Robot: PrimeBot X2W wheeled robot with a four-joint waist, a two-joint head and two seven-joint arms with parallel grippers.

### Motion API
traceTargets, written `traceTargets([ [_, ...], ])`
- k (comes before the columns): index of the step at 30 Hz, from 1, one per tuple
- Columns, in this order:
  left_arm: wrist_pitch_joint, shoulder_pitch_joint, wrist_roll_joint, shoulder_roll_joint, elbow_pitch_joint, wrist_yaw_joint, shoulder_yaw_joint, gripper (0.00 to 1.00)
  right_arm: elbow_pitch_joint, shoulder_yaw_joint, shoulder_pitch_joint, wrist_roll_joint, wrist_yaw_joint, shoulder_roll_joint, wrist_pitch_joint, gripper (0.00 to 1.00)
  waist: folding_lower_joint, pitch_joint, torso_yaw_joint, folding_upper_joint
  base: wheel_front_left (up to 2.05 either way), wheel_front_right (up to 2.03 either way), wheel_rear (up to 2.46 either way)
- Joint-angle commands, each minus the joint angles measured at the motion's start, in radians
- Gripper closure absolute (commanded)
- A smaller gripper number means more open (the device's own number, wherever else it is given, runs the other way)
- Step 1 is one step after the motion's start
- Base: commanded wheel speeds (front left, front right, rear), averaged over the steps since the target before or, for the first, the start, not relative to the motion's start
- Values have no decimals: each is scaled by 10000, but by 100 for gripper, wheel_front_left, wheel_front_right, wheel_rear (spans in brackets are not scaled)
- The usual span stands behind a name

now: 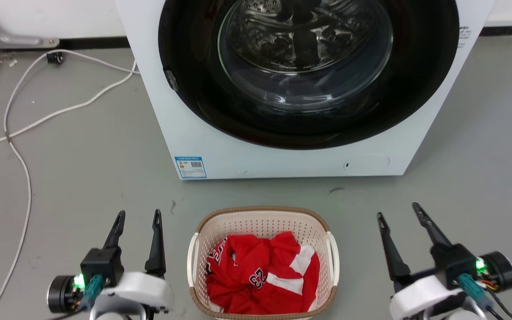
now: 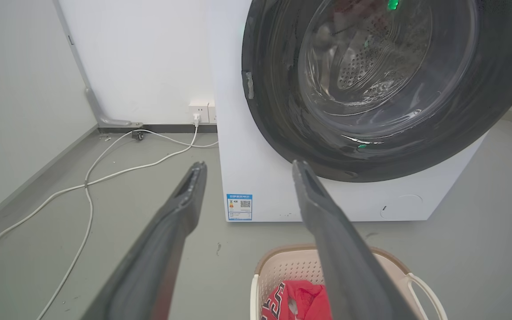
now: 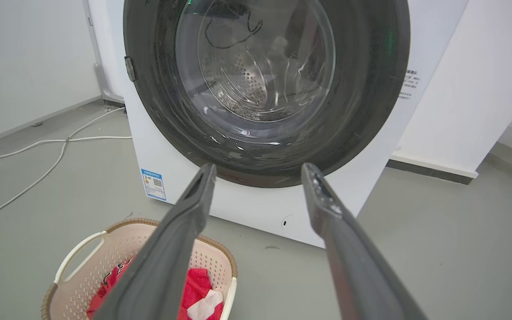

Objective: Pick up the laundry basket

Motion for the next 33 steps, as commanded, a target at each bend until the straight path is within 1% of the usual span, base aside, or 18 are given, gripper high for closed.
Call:
traceTargets([
  [1, -26, -310, 52, 24, 294, -92, 72, 0, 320, 101, -305, -78, -7, -12, -21, 0, 0, 239, 6, 0, 0, 0, 0],
  [6, -28, -1256, 143, 133, 1410, -389, 118, 0, 1782, 317, -1222, -314, -7, -11, -21, 0, 0, 815, 8, 0, 0, 0, 0],
  [9, -28, -1893, 150, 258, 2345, -495, 147, 0, 2788, 435, -1872, -467, -7, -9, -21, 0, 0, 1227, -37, 0, 0, 0, 0],
  [10, -28, -1893, 150, 258, 2345, -495, 147, 0, 2788, 435, -1872, -467, -7, -9, -21, 0, 0, 1227, -37, 0, 0, 0, 0],
  [18, -28, -3707, 0, 538, 4967, -728, 28, 0, 5306, 805, -3808, -888, -7, -9, -21, 0, 0, 2611, -224, 0, 0, 0, 0],
  [22, -28, -4604, -106, 712, 6337, -810, -78, 0, 6651, 1108, -4867, -849, -7, -9, -21, 0, 0, 3329, -360, 0, 0, 0, 0],
  [27, -26, -5593, -277, 792, 7780, -881, -287, 0, 8282, 1268, -6005, -1090, -7, -8, -12, 0, 0, 4107, -411, 0, 0, 0, 0],
  [33, 107, -6683, -603, 743, 9174, -919, -606, 0, 9607, 1165, -7120, -1232, -7, -8, 104, 0, 0, 5004, -314, 0, 0, 0, 0],
])
